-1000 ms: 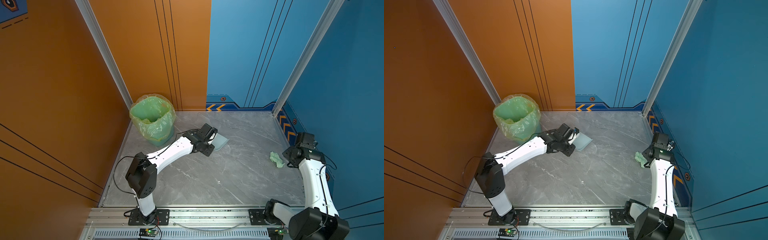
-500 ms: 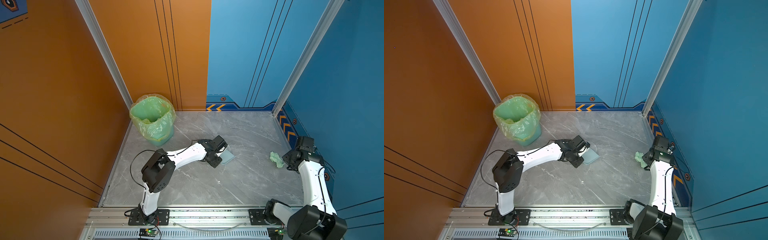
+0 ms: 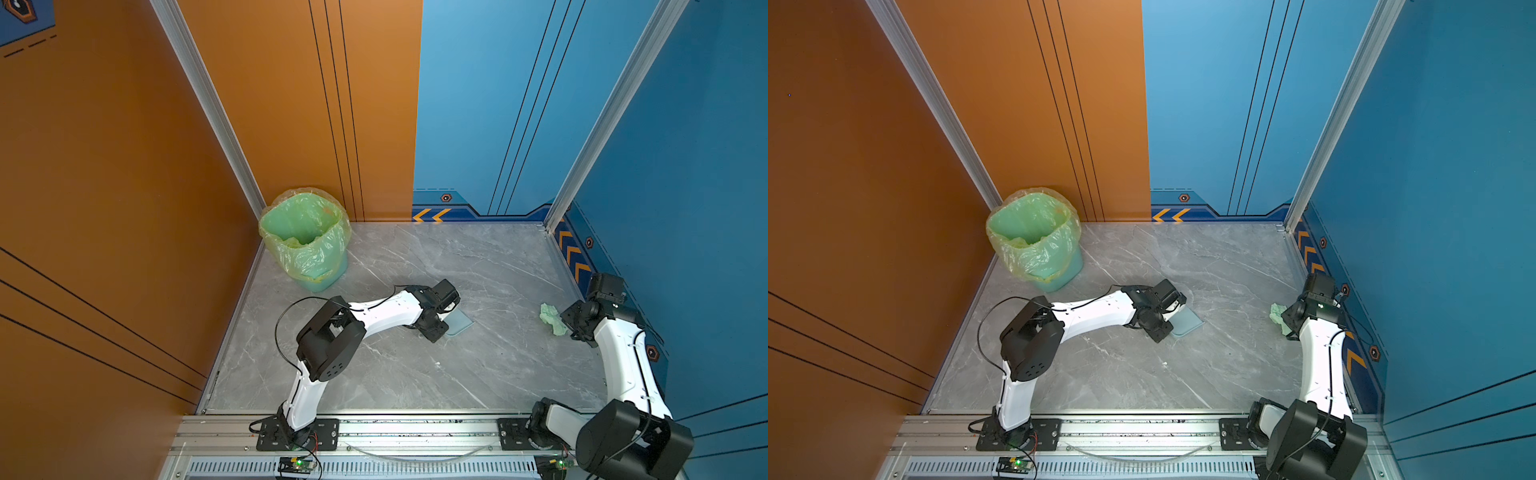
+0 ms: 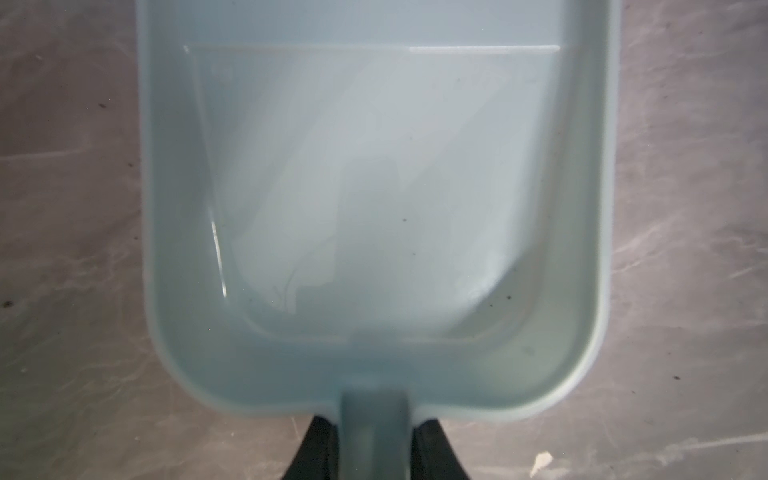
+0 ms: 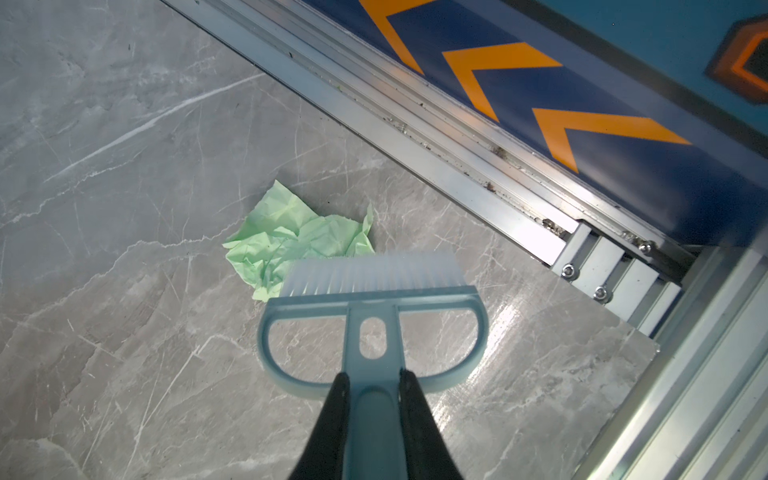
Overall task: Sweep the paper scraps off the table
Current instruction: 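Lower the dustpan near the scrap while the right gripper moves the brush past it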
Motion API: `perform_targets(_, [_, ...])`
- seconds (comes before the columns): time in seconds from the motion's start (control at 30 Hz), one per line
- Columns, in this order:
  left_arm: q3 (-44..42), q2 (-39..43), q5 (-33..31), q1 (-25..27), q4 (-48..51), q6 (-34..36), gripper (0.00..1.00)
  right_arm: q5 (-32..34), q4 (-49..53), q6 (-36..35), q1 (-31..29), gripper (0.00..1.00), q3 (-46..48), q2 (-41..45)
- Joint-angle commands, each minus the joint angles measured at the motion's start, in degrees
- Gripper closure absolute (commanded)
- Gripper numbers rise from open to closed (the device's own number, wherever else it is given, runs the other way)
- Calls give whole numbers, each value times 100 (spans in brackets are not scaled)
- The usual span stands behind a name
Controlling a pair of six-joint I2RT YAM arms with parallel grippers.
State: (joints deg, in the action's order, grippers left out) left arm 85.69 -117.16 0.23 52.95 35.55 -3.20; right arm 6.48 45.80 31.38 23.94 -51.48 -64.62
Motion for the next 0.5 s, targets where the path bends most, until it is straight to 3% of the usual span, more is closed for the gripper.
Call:
perform_targets(0.0, [216,-108,-58,68,373,116,100,-67,-124,-44,-68,100,127,-13])
perform_targets(0.47, [456,-316,-225,207,716,156,100,-217,-158,138,-750,100,314,80])
